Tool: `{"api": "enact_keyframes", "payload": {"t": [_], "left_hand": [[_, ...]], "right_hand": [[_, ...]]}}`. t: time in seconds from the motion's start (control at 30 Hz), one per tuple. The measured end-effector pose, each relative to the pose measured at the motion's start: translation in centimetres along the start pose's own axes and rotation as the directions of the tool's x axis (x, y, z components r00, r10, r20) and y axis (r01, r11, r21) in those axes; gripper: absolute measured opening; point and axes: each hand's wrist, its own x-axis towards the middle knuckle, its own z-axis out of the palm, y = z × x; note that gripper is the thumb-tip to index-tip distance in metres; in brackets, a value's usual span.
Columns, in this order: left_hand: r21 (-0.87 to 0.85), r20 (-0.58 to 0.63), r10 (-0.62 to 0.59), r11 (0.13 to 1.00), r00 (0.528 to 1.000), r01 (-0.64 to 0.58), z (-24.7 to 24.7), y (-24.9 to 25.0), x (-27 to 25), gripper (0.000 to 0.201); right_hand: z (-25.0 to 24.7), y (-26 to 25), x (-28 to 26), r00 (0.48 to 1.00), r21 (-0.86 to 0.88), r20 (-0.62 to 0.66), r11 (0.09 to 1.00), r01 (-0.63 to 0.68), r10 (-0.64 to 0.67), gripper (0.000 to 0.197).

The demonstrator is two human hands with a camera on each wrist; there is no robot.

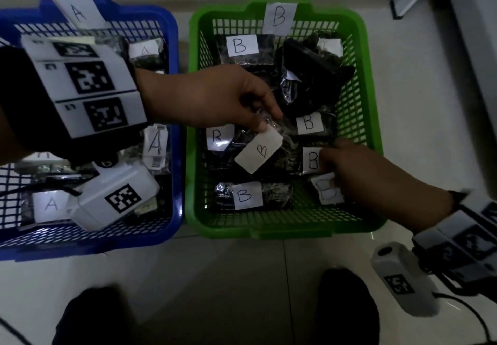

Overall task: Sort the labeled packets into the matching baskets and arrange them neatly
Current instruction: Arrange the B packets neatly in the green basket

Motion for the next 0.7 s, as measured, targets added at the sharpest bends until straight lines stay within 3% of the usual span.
{"api": "enact_keyframes", "payload": {"t": [0.1, 0.4, 0.57, 0.63, 0.7], "left_hand": [[-0.001, 0.018, 0.019, 1.0, 1.0, -0.019, 0.3, 0.3, 0.0, 0.024], [0.035, 0.097, 0.099, 0.994, 0.99, -0.103, 3.2, 1.3, 0.4, 0.023], [0.141, 0.064, 0.157, 0.976, 0.985, -0.165, 6.7, 2.3, 2.3, 0.039], [0.151, 0.051, 0.169, 0.973, 0.984, -0.175, 7.7, 2.8, 3.1, 0.041], [0.146, -0.004, 0.186, 0.972, 0.983, -0.183, 8.1, 3.1, 3.8, 0.04]], "right_hand": [[-0.7, 0.0, 0.0, 0.999, 0.069, 0.009, 0.997, -0.045, 0.045, 0.017], [-1.2, 0.1, 0.4, 0.998, 0.046, 0.037, 0.998, -0.047, 0.046, 0.022], [0.1, -0.6, -0.3, 0.999, -0.045, 0.041, 0.999, 0.012, -0.01, 0.045], [0.1, -0.8, -0.3, 0.999, -0.046, 0.029, 0.999, -0.013, 0.014, 0.037], [-1.2, -0.6, -0.4, 0.996, 0.084, -0.026, 0.993, -0.081, 0.084, 0.024]]}}
